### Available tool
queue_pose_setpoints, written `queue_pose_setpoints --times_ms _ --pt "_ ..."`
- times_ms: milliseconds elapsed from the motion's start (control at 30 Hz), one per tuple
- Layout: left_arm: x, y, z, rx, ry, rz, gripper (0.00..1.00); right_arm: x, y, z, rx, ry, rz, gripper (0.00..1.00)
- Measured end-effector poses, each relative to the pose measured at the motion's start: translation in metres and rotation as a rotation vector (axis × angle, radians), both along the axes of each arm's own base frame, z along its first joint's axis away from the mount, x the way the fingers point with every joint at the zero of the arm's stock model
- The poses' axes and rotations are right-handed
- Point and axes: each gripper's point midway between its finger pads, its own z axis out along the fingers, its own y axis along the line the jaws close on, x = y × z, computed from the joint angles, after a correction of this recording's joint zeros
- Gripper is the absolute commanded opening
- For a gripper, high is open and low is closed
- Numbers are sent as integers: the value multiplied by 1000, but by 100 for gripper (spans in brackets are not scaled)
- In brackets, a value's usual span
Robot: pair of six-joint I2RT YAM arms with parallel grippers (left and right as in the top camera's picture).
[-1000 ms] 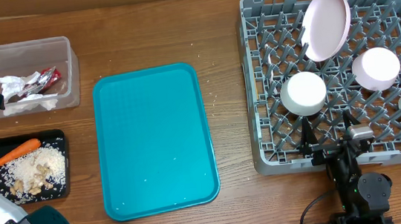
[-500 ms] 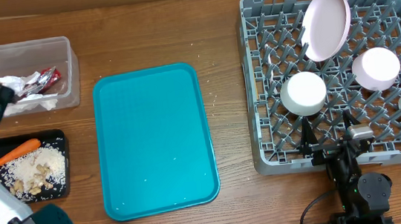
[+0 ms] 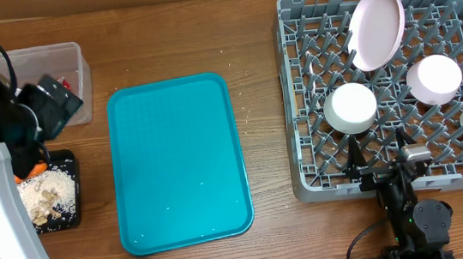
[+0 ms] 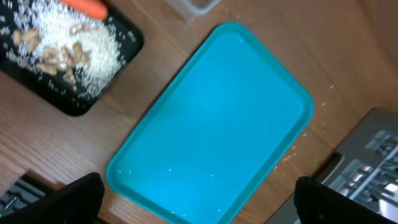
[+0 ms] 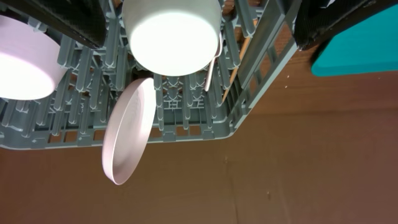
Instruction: Sort waste into correct bins and load items into the dishwasher rack
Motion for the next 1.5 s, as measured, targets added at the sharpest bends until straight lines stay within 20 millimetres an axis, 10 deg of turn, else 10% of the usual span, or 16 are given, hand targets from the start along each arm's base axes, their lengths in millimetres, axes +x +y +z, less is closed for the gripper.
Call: queue_pose_setpoints --times_ms 467,767,967,1500 --pt "-108 -31 -98 -47 254 -26 100 0 0 0 0 -1 0 100" --pt "-38 -72 -64 138 -377 -367 100 0 0 0 -1 -2 0 100" --pt "-30 -101 -41 215 -700 -601 100 0 0 0 0 -1 0 100" --pt "-26 -127 -120 320 -1033 -797 100 0 0 0 0 -1 0 100"
